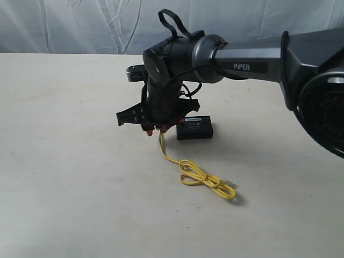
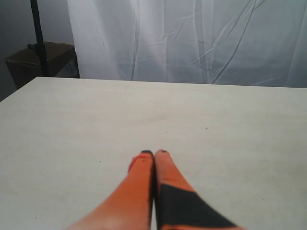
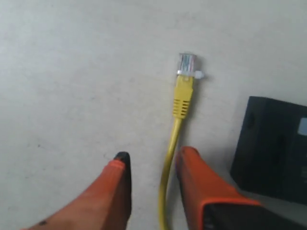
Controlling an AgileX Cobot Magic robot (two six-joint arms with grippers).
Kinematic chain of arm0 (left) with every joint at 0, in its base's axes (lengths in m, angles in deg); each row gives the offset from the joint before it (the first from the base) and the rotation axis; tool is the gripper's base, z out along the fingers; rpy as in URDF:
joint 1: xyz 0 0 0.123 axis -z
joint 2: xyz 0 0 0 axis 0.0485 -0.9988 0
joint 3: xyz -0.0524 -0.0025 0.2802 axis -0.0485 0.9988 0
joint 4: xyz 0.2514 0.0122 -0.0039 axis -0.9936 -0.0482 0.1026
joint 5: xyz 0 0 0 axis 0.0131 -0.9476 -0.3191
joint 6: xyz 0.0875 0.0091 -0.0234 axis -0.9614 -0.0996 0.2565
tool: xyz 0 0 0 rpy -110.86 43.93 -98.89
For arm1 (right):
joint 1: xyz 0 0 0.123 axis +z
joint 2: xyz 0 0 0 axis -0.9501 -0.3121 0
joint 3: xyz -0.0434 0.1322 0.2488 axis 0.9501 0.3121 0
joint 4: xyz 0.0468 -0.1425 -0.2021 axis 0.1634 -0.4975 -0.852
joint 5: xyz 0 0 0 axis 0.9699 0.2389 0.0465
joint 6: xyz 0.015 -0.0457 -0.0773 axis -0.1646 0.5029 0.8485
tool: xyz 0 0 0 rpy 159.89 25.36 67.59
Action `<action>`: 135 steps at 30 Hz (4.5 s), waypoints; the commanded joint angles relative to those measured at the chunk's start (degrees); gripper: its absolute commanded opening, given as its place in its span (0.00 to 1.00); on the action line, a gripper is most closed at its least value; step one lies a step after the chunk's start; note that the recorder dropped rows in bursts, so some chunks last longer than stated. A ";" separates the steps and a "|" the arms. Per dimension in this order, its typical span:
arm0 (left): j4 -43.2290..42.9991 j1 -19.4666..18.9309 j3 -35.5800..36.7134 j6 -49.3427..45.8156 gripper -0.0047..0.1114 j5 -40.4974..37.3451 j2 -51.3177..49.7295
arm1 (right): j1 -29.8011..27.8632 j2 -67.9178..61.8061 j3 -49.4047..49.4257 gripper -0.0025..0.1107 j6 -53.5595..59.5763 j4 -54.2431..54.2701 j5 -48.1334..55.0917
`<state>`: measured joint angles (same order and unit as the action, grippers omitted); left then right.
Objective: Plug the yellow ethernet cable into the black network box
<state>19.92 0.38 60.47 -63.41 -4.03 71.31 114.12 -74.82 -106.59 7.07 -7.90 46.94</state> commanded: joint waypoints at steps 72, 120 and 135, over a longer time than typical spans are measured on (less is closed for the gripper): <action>1.01 0.30 -5.23 0.00 0.04 7.48 -7.86 | -10.73 3.61 20.43 0.02 16.89 3.50 -27.88; 55.15 15.82 -85.98 -76.75 0.04 -41.12 -126.04 | 3.37 22.27 37.02 0.02 24.40 2.80 -16.71; 61.98 16.23 -85.98 -81.19 0.04 -46.08 -131.76 | 3.38 22.27 37.02 0.02 23.85 2.80 -14.29</action>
<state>80.44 16.35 -25.26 -144.19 -49.46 -59.63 117.35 -52.88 -69.80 30.92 -5.10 32.80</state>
